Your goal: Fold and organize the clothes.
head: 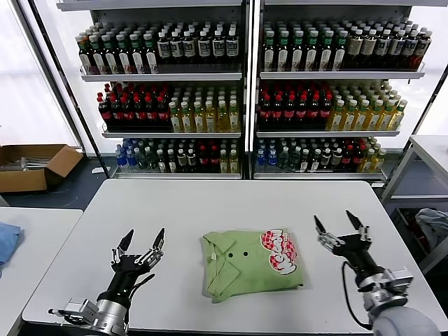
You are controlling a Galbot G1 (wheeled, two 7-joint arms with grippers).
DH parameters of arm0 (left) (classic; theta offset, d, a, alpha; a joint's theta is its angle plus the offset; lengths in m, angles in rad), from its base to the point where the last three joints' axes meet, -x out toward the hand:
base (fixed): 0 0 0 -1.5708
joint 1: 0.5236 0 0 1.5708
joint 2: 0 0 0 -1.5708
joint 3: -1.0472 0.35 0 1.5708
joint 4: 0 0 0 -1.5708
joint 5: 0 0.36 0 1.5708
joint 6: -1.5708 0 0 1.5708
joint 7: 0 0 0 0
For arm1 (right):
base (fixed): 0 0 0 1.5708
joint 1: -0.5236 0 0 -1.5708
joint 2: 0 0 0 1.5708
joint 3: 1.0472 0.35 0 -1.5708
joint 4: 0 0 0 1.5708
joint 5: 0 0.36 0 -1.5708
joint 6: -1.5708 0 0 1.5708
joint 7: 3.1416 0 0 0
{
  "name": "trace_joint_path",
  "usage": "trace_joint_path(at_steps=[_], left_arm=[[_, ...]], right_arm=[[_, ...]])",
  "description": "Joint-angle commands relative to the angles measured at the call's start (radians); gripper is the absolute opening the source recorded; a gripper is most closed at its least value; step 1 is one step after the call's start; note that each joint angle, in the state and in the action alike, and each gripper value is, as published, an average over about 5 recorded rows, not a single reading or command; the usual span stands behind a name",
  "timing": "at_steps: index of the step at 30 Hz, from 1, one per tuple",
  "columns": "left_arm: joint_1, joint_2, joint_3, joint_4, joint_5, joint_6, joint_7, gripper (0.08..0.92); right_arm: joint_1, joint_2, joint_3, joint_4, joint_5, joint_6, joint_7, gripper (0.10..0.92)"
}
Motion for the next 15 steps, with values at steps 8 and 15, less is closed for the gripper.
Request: trace_joint_path(at_steps=[8,15], left_arm=[[0.014,-0.006,-0.126,-0.019,0.047,-0.152,0.204,0.823],[0.012,-0.018,-0.160,-0.059,0.013,-0.122,0.208,0.823]], right_arm=[[-0.103,0.038,0.234,-0.067,0.144,0.081,-0.101,0.823],[-0.089,0.102,0.238,-0.077,0.092,0.080,-0.120,0.823]])
